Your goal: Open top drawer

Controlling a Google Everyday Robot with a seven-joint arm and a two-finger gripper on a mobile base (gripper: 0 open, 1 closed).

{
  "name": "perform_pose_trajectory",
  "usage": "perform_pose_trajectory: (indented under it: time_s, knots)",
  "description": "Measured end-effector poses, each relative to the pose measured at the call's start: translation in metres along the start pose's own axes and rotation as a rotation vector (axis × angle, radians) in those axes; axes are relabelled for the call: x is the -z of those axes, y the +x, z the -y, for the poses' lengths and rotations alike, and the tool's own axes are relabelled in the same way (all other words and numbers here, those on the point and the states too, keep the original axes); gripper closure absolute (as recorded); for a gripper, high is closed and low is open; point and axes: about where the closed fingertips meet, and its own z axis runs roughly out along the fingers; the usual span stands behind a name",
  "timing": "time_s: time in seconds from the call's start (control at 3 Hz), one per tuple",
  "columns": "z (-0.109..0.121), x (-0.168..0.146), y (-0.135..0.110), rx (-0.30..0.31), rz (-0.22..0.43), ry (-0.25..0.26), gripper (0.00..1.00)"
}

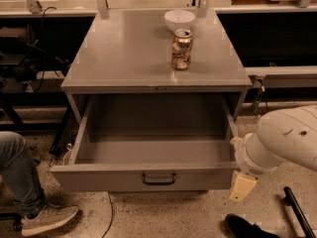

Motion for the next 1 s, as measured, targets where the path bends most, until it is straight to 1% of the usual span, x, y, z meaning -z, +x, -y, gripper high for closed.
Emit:
perform_pose_trajectory:
  time_s: [0.33, 0.67, 1.0]
  knots:
    - [0.018, 0.036, 0.014, -0.004, 0.011, 0.028, 0.00]
    - [0.039, 0.073, 0.026, 0.003, 0.034, 0.044, 0.00]
    - [0.069, 0.102, 0.029, 0.025, 0.055, 0.050, 0.00]
